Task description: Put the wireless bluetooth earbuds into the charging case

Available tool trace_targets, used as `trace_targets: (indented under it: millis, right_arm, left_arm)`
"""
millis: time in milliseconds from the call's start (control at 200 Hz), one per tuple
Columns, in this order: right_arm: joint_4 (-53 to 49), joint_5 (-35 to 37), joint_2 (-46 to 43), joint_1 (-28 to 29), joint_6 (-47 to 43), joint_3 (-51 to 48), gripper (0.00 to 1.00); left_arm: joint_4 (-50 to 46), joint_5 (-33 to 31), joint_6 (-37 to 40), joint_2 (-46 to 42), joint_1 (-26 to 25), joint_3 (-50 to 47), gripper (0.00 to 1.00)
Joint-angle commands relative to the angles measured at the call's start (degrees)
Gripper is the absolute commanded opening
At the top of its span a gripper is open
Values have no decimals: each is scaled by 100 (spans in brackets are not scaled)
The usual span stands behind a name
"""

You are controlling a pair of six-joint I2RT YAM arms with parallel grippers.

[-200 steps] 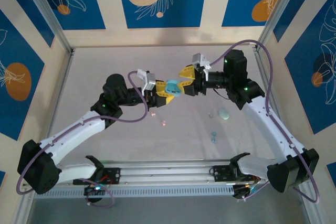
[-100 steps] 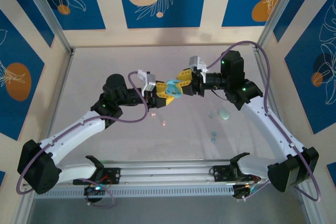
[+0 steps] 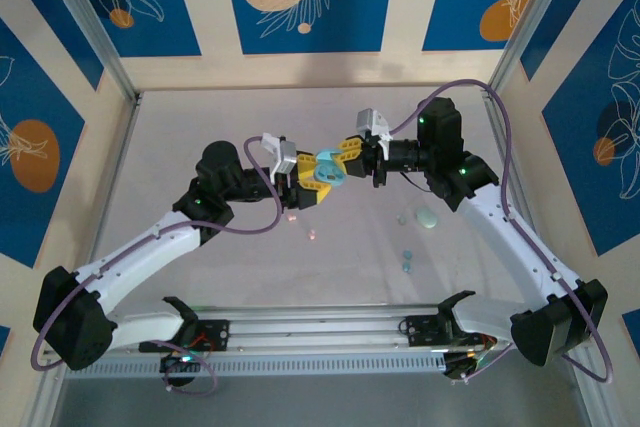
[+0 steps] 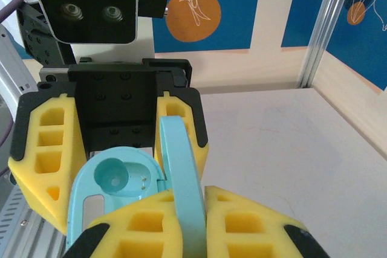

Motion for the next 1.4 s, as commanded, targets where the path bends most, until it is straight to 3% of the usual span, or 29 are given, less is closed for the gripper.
trace_targets:
  millis: [0, 355, 885, 1271, 1391]
  right_arm:
    - [92, 46, -121, 36, -80, -65, 3]
    - [215, 187, -187, 80, -59, -145, 3]
    - [290, 404, -187, 220, -97, -214, 3]
    - [365, 372, -196, 221, -45, -215, 3]
    - [356, 380, -196, 220, -46, -229, 4]
  left_arm:
    - [-15, 14, 64, -40, -40, 74, 51]
    - [-74, 14, -26, 67, -42, 168, 58]
    - [148, 102, -197, 210, -76, 276, 59]
    - [-118, 67, -35, 202, -98, 291, 56]
    - [-94, 67, -38, 194, -106, 309, 49]
